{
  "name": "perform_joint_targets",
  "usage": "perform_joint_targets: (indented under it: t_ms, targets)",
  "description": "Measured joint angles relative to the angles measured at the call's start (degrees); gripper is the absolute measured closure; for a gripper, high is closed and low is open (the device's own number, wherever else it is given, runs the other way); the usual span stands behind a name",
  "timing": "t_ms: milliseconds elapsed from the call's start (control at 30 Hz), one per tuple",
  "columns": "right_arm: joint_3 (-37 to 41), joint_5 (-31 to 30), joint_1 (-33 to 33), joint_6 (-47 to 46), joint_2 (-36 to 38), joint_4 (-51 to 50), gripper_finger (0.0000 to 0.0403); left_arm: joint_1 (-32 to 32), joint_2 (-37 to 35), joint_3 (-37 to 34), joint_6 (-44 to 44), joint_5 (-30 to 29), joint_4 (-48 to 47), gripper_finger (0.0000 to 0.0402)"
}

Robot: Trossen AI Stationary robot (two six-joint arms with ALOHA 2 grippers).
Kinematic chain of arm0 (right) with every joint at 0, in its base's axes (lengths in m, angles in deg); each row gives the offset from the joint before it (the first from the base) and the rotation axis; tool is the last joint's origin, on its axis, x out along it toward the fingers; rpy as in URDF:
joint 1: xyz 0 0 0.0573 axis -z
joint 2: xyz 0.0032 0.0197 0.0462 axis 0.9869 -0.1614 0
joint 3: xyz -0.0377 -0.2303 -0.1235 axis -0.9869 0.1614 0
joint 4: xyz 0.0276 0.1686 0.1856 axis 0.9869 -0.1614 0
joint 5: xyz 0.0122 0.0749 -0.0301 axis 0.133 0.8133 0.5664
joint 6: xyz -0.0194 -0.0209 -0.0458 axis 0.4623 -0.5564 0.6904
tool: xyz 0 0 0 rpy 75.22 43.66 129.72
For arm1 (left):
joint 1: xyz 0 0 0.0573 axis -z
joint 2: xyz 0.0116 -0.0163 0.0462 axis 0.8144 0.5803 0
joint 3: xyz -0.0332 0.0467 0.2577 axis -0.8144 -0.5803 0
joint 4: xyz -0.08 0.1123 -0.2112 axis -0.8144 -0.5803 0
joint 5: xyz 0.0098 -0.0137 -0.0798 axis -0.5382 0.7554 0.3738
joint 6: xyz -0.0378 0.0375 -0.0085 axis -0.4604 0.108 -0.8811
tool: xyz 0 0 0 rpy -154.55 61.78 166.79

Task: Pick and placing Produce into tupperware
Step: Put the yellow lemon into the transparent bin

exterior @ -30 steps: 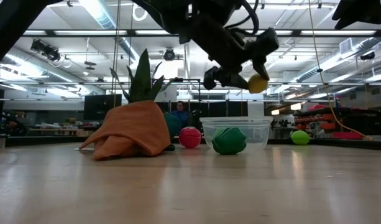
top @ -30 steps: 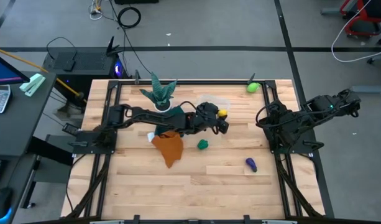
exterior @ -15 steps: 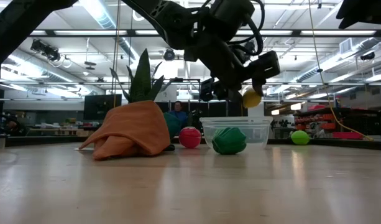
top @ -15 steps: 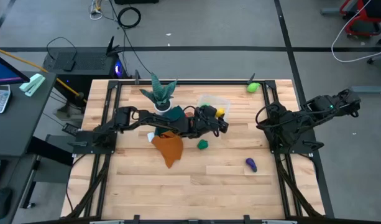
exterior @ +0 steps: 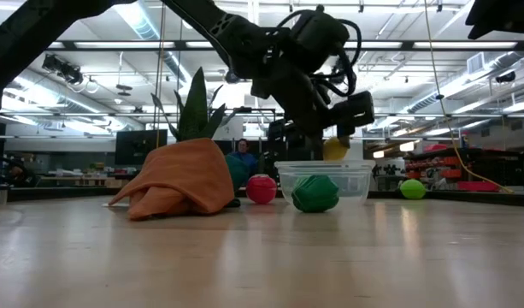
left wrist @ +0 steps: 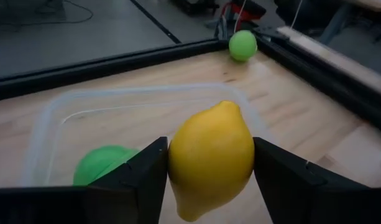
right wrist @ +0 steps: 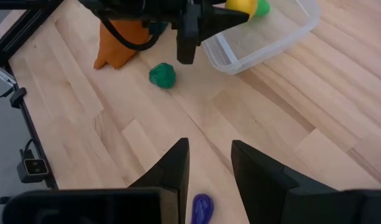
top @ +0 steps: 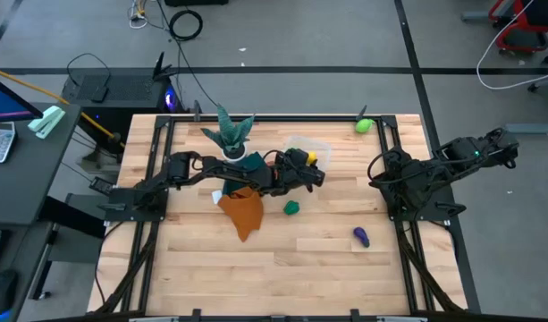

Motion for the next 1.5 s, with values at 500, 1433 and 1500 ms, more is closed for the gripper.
perform_joint_targets:
  t_ms: [500, 1433, 1500]
  targets:
    - [0.0, 0.0, 0.0, 0.4, 0.0, 0.0, 0.0317, 0.1, 0.7, 0.0, -3.0, 2.7, -4.9, 0.0188]
    - [0.0, 0.0, 0.0, 0.3, 0.0, 0.0, 0.0317, 0.2, 0.7, 0.0, -4.6, 5.1, -6.6, 0.0182]
    - [0.0, 0.0, 0.0, 0.3, 0.0, 0.0, 0.0317, 0.2, 0.7, 0.0, -4.6, 5.2, -6.6, 0.0183]
